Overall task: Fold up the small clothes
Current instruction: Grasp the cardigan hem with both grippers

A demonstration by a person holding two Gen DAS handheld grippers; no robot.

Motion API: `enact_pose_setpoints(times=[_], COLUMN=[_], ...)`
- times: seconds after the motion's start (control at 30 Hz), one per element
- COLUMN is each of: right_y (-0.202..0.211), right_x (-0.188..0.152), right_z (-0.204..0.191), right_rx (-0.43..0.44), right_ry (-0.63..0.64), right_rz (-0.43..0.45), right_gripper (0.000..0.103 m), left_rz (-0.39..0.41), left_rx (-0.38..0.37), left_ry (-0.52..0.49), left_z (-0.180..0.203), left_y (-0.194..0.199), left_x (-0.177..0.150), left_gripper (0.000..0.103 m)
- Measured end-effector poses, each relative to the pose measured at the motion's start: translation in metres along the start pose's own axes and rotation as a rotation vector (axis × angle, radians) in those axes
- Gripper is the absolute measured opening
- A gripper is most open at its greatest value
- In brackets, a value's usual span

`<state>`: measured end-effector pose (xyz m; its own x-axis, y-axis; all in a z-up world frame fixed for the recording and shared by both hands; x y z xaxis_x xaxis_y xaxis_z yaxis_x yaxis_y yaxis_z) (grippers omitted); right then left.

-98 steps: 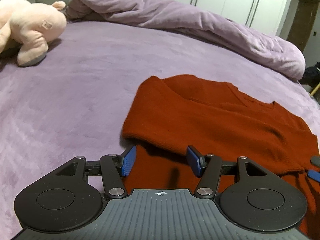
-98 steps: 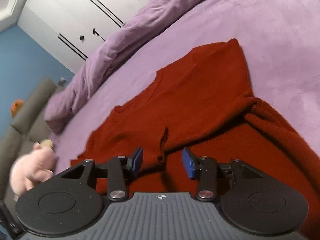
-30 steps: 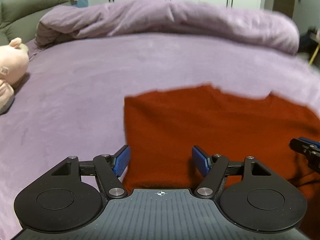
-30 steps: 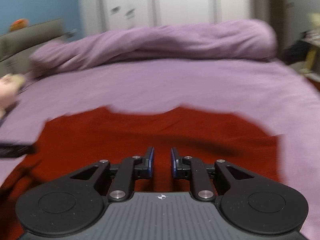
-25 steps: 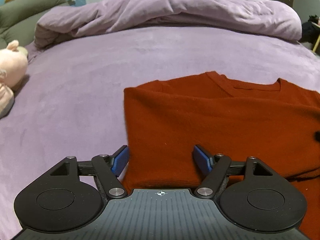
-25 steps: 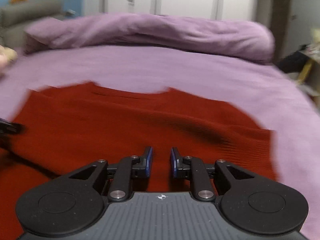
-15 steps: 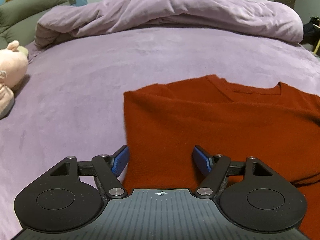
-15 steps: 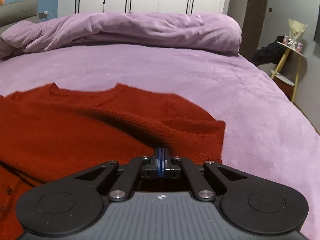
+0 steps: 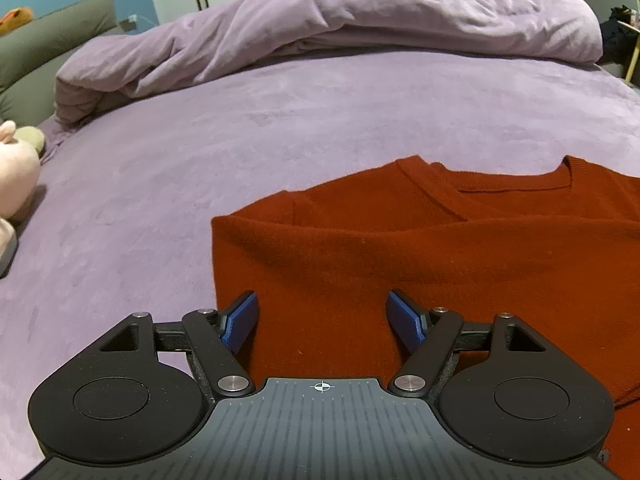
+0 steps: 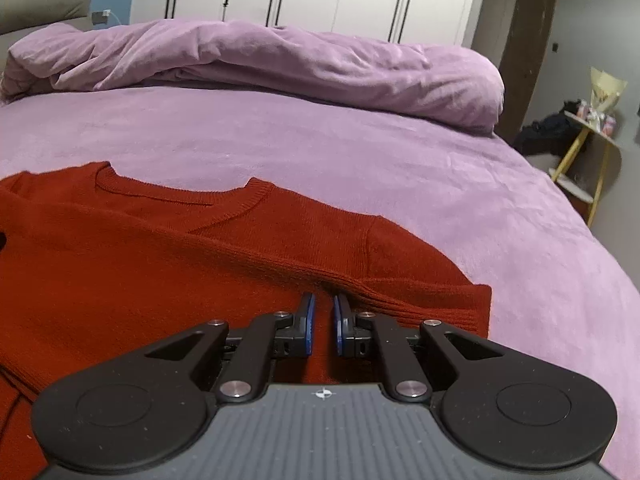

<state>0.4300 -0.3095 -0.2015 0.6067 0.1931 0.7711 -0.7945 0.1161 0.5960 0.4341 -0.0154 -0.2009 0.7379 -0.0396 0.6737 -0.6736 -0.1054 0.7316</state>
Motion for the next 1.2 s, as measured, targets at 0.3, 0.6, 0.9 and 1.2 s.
enact_pose_setpoints(times=[0.3, 0.6, 0.9, 1.2], right_y=[0.001, 0.118, 0.262, 0.276], right_x=[-0.003, -0.051, -0.181, -0.216], right_z=[0.0, 0.019, 0.061, 0.057], right_rx=[0.015, 0.194, 0.15, 0.271], right_ry=[0.003, -0.183, -0.254, -0.442], right_rz=[0.003, -0.077, -0.197, -0.309], right_gripper=[0.009, 0.051, 0.069, 0.05], left_rz=[-0.048, -0.116, -0.281, -0.316], left_rx=[-0.013, -0.229, -0.245, -0.35], left_ry=[0.006, -0.025, 0.043, 0.162], left_z=[-0.011, -0.06, -0.102, -0.099], left_y=[0.01, 0.116, 0.181, 0.192], left_x=[-0.003, -0.106, -0.226, -0.238], left_gripper=[0.083, 0.086, 0.086, 0.069])
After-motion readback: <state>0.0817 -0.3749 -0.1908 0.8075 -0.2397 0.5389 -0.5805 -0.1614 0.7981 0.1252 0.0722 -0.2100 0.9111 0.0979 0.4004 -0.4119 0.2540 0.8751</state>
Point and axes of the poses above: each gripper's, at about its wrist camera, not at the fingertips, and y roughly against the way its jaws point, z to its right, x to its top, the point moved 10 cm from there along -y, roughly the way its jaws point, and after that the axes turned 2 degrees about y, right-handed, at the moved point
